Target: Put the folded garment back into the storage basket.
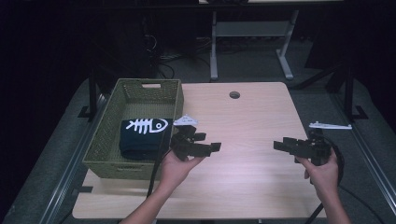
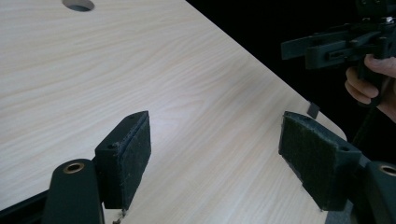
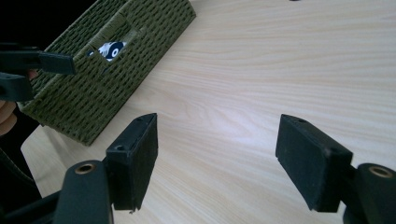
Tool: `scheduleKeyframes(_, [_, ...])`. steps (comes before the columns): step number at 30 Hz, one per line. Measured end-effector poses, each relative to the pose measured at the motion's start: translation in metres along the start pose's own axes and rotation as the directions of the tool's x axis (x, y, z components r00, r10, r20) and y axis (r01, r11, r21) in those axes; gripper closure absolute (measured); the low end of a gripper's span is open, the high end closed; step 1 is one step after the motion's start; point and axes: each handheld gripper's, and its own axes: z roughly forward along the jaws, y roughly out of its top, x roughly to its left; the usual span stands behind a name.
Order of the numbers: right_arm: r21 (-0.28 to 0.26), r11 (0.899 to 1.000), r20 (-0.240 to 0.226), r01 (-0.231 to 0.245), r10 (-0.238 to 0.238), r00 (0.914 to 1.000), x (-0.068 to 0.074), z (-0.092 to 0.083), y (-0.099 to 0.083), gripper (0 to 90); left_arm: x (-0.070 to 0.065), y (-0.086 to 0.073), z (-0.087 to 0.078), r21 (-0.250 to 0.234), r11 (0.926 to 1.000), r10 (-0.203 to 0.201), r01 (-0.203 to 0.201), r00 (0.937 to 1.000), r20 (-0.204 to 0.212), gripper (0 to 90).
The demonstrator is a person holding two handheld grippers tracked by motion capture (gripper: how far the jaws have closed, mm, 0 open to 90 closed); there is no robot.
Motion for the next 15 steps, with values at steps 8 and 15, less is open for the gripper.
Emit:
scheduleKeyframes(8, [-0.007, 1.0, 0.022, -0.012, 0.012, 0.9997, -0.011, -0.011, -0.019, 29.1, -0.014, -0.007, 0.017, 0.026, 0.9991, 0.033, -0.033, 0.9994, 0.009, 24.7])
scheduleKeyframes(15, [-0.039, 0.999, 0.056, 0.025, -0.023, 0.9982, -0.007, -0.025, -0.047, 27.4, -0.027, -0.021, 0.024, 0.012, 0.9973, 0.072, -0.072, 0.9971, 0.026, 24.4])
